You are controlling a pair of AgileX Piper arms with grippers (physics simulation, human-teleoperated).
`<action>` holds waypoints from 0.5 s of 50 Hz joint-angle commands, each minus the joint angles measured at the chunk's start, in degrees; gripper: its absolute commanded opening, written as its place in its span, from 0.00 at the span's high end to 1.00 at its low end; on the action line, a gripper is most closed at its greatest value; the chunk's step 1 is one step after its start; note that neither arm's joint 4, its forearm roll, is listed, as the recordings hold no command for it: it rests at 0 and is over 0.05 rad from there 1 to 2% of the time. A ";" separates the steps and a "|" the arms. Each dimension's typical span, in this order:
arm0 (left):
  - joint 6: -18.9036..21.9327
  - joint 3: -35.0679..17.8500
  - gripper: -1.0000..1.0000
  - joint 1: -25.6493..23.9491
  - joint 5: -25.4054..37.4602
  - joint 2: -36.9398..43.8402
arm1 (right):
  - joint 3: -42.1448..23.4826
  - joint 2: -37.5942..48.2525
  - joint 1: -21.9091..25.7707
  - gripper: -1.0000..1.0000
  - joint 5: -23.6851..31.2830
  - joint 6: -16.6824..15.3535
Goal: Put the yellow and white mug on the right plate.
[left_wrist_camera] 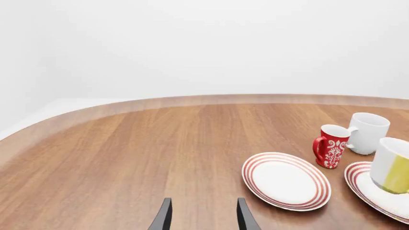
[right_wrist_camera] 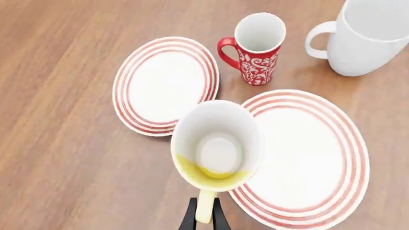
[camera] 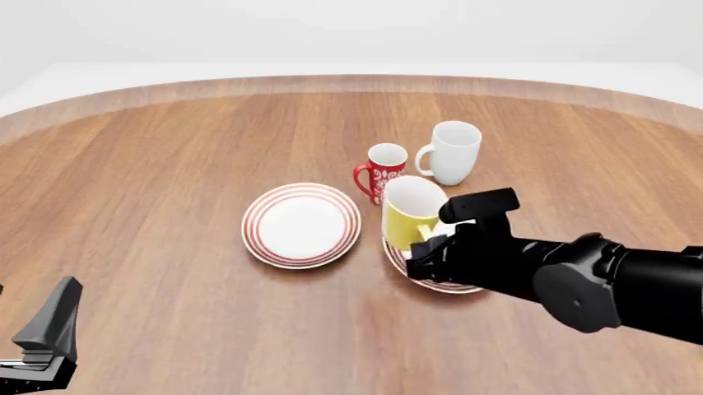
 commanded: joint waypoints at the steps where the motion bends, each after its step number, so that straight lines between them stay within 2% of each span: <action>1: 0.00 0.00 0.00 0.00 0.00 0.00 | 2.61 -1.74 -6.05 1.00 -0.99 -3.15; 13: 0.00 0.00 0.00 0.00 0.00 0.00 | 4.23 -1.77 -10.12 1.00 -3.62 -5.26; 25: 0.00 0.00 0.00 0.00 0.00 0.00 | 4.80 -0.08 -11.82 1.00 -6.09 -5.99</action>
